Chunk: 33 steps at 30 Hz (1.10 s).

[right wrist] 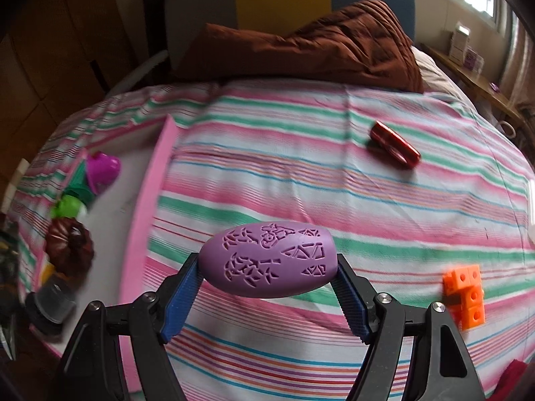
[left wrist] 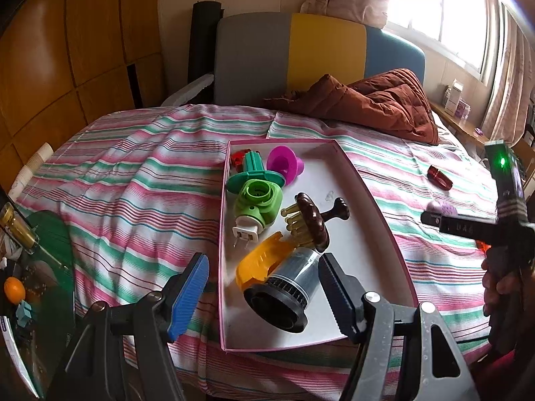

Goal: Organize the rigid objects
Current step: 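Carry the patterned egg toward the tray with the right gripper, then lower the patterned egg into the tray and open the right gripper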

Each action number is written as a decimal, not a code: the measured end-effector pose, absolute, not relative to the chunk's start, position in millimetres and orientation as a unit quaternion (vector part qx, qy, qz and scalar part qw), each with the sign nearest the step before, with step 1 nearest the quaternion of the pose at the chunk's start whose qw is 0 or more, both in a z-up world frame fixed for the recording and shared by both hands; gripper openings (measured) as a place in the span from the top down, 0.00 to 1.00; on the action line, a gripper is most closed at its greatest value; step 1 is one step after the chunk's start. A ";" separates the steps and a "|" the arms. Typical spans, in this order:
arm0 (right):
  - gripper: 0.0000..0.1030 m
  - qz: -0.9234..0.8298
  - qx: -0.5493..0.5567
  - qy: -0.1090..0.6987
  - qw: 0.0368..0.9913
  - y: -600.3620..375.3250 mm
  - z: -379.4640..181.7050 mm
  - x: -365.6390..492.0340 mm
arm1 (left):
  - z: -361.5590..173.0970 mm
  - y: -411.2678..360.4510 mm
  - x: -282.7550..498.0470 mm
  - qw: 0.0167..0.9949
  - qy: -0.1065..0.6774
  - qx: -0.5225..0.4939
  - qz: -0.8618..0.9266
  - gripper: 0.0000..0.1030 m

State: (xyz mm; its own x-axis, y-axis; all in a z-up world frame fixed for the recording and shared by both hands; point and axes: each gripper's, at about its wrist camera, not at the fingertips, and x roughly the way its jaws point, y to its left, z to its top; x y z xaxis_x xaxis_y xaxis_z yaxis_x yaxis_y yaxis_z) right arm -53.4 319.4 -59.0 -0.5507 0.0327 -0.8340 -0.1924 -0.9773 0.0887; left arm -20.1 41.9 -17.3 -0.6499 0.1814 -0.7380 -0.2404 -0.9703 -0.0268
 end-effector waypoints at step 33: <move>0.26 0.862 -0.502 0.023 -0.070 167.7 -73.0 -174.1 | -30.6 18.8 -32.3 0.088 0.017 -0.419 0.903 0.33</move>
